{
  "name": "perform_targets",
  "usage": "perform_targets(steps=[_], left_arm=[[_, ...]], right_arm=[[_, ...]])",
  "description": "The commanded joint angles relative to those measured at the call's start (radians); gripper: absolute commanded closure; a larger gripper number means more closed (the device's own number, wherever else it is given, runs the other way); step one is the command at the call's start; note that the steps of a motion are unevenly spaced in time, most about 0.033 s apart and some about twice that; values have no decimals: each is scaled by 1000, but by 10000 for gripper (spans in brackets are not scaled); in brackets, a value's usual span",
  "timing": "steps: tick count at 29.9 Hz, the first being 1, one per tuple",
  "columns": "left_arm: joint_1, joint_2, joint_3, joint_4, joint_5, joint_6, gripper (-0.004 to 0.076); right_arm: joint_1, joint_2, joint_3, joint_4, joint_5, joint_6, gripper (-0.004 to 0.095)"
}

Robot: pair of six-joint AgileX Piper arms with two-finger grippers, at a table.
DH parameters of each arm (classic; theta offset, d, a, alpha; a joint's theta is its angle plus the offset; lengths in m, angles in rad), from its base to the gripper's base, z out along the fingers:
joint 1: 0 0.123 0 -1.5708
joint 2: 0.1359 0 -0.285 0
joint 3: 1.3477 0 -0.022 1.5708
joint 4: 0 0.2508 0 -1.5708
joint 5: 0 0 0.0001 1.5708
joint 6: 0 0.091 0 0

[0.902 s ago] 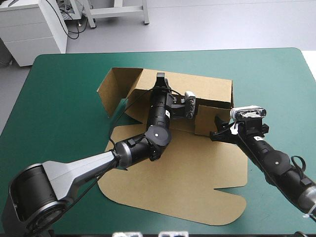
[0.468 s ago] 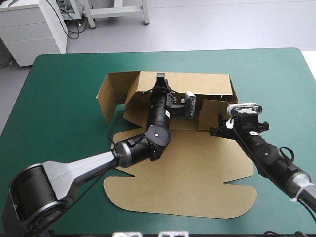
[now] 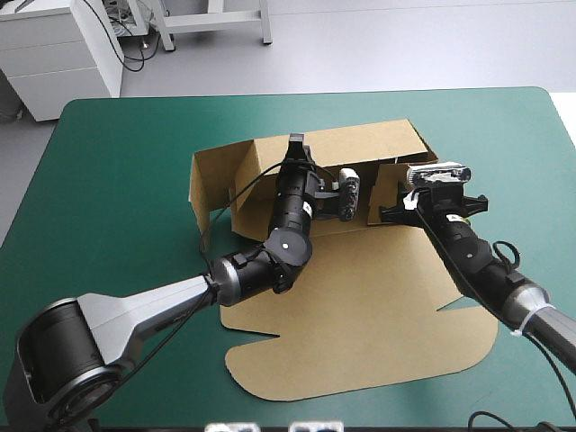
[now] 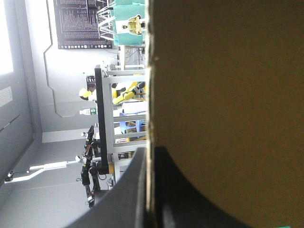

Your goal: Fold the box

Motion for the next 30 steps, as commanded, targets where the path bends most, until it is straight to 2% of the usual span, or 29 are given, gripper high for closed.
perform_targets(steps=[1, 7, 11, 14, 20, 24, 30], left_arm=[[-2, -50, -35, 134, 7, -13, 731], [-2, -50, -35, 131, 11, -13, 731], [-2, -50, -35, 131, 11, -13, 731], [-2, -50, -35, 130, 11, -13, 731], [-2, -50, -35, 128, 11, -13, 731], [-2, -50, -35, 128, 13, -13, 731], [-2, -50, -33, 126, 17, -8, 731]], right_arm=[[-1, -8, -33, -42, -79, -8, 346], [-1, 6, -33, -50, -112, -8, 356], [-8, 6, -33, -50, -112, -8, 457], [-24, 6, -33, -50, -87, -8, 580], [-35, 6, -33, -64, -46, -8, 927], [-35, 6, -33, -64, -46, -8, 927], [-35, 6, -33, -44, 12, -8, 927]])
